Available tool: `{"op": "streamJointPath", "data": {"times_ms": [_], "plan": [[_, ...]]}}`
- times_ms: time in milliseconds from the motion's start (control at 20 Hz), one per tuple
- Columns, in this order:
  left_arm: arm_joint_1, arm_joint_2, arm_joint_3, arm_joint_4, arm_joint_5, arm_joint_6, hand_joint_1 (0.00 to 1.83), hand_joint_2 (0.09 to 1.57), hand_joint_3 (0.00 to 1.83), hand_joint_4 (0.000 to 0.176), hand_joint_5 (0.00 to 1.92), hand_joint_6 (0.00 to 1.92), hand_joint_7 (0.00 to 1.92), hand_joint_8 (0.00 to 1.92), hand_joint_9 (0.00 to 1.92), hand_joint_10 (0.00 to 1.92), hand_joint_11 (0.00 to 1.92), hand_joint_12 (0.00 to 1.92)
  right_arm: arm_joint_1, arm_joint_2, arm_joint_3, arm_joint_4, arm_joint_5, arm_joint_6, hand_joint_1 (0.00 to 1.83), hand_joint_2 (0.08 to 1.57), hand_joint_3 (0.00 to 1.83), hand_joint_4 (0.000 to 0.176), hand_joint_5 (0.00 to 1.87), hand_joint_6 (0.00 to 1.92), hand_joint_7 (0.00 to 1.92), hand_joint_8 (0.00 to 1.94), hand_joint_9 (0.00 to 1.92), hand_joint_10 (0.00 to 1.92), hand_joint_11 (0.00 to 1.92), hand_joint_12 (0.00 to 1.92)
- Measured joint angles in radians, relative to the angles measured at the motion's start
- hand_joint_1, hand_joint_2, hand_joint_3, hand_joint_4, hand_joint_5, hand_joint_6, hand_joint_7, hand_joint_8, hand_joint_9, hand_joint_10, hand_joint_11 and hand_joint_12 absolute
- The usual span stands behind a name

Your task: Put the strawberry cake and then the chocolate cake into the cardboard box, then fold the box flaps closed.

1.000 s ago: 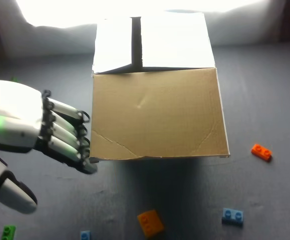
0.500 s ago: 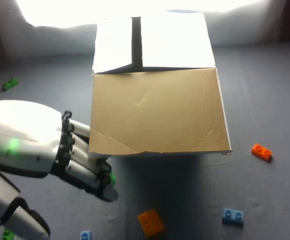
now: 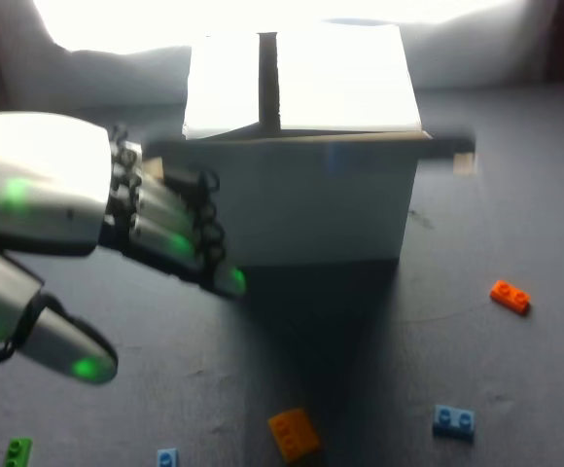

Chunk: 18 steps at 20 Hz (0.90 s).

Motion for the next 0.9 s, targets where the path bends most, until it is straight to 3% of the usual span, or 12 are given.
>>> {"op": "streamJointPath", "data": {"times_ms": [50, 100, 350, 400, 550, 600, 900], "plan": [[-0.018, 0.000, 0.003, 0.002, -0.002, -0.009, 0.00, 1.18, 0.00, 0.026, 0.37, 0.00, 0.44, 0.00, 0.47, 0.00, 0.09, 0.98, 0.000, 0.003, -0.001, -0.002, 0.001, 0.011, 0.16, 1.21, 0.00, 0.000, 0.26, 0.00, 0.26, 0.00, 0.27, 0.00, 0.00, 0.88], [-0.040, -0.005, 0.016, 0.002, -0.006, -0.020, 0.00, 1.18, 0.00, 0.037, 0.38, 0.01, 0.45, 0.01, 0.48, 0.01, 0.10, 0.98, -0.013, 0.006, -0.004, -0.001, 0.009, 0.018, 0.14, 1.22, 0.00, 0.000, 0.24, 0.00, 0.25, 0.00, 0.25, 0.00, 0.00, 0.81], [-0.118, -0.030, 0.070, 0.000, 0.003, -0.066, 0.01, 1.18, 0.00, 0.017, 0.40, 0.01, 0.47, 0.01, 0.49, 0.01, 0.10, 0.97, -0.025, 0.015, -0.009, -0.002, 0.039, -0.002, 0.17, 1.22, 0.00, 0.000, 0.24, 0.00, 0.28, 0.00, 0.28, 0.01, 0.00, 0.95], [-0.130, -0.037, 0.084, 0.003, 0.006, -0.071, 0.00, 1.18, 0.00, 0.024, 0.39, 0.00, 0.48, 0.01, 0.50, 0.01, 0.11, 0.97, -0.025, 0.017, -0.009, -0.004, 0.040, -0.002, 0.17, 1.22, 0.00, 0.000, 0.25, 0.00, 0.28, 0.00, 0.28, 0.01, 0.00, 0.93], [-0.158, -0.064, 0.121, 0.008, 0.030, -0.087, 0.00, 1.18, 0.00, 0.021, 0.40, 0.01, 0.48, 0.01, 0.51, 0.01, 0.12, 0.98, -0.025, 0.017, -0.012, -0.008, 0.040, -0.002, 0.21, 1.19, 0.00, 0.000, 0.26, 0.01, 0.28, 0.00, 0.28, 0.01, 0.00, 0.95], [-0.172, -0.079, 0.138, 0.008, 0.049, -0.096, 0.00, 1.18, 0.00, 0.031, 0.39, 0.00, 0.48, 0.00, 0.52, 0.01, 0.14, 0.95, -0.025, 0.018, -0.016, -0.011, 0.042, -0.005, 0.18, 1.19, 0.00, 0.000, 0.25, 0.00, 0.28, 0.00, 0.28, 0.01, 0.00, 0.95], [-0.203, -0.117, 0.161, 0.018, 0.153, -0.098, 0.00, 1.17, 0.00, 0.028, 0.40, 0.01, 0.50, 0.00, 0.54, 0.00, 0.16, 0.97, -0.025, 0.019, -0.021, -0.011, 0.062, -0.018, 0.20, 1.18, 0.00, 0.000, 0.24, 0.00, 0.27, 0.00, 0.27, 0.00, 0.00, 0.90]]}}
